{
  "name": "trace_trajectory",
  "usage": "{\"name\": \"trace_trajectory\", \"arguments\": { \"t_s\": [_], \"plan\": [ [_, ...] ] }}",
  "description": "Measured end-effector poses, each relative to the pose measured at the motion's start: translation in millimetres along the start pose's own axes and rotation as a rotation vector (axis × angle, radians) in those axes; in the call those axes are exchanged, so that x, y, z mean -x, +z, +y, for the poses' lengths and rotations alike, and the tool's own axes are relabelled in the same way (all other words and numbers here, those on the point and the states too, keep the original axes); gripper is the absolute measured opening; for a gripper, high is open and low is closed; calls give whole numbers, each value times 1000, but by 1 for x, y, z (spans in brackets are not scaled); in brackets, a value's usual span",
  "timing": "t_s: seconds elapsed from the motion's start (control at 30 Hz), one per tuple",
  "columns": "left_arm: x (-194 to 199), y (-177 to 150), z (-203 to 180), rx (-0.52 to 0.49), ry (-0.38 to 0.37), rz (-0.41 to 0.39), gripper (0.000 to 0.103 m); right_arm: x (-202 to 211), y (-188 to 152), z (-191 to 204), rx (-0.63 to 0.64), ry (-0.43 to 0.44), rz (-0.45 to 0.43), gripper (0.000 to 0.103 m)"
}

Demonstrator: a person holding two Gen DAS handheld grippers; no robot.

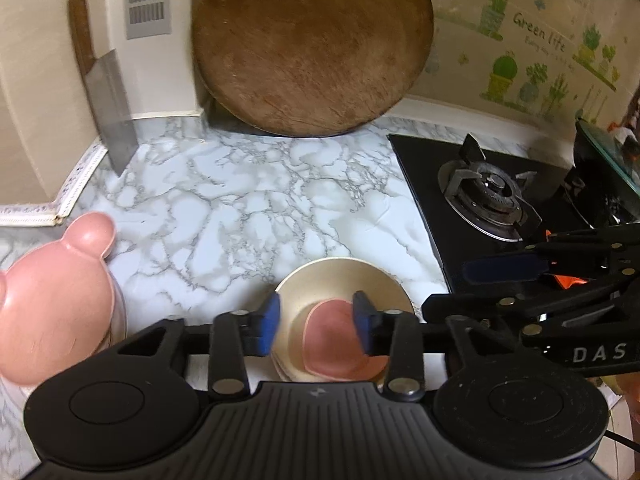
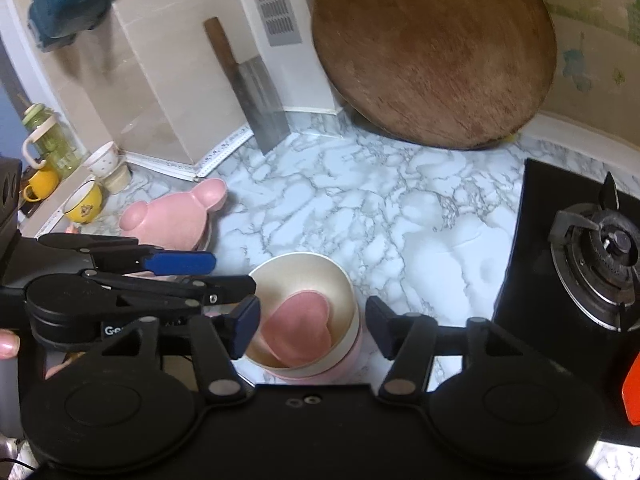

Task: Organize plates and bowls
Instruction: 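Move both grippers to the rim of the cream bowl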

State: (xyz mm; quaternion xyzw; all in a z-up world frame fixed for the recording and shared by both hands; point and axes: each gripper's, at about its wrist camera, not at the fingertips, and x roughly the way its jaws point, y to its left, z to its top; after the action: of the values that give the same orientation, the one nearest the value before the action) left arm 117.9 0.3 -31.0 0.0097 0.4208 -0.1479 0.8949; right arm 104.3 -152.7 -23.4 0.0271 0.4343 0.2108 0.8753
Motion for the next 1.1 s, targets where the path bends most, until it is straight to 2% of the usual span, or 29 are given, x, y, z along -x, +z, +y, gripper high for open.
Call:
{"name": "trace_trajectory", "arguments": {
  "t_s": [0.1,0.17,0.37,0.43,0.57,0.67,0.83,1.1],
  "plan": [
    [7,-7,1,19,16,-20,55,4,-2,2,15,8,-11,70],
    [11,-12,2,37,23,-25,58,6,-4,2,19,11,-14,80],
    [17,-24,6,89,23,-43,73,7,-12,1,6,-25,-25,102],
    [17,-26,9,105,23,-48,76,5,-14,-2,-23,-42,-18,103],
    [11,-27,15,149,0,-22,77,-6,-15,-14,-122,-65,40,103],
    [-1,-24,25,195,-18,13,77,-17,-14,-23,-192,-96,69,102],
    [-29,-22,44,277,-5,89,77,-37,-15,-30,-254,-167,98,98],
    [-54,-17,49,273,-9,138,77,-65,-11,-33,-284,-238,138,85]
  ]
}}
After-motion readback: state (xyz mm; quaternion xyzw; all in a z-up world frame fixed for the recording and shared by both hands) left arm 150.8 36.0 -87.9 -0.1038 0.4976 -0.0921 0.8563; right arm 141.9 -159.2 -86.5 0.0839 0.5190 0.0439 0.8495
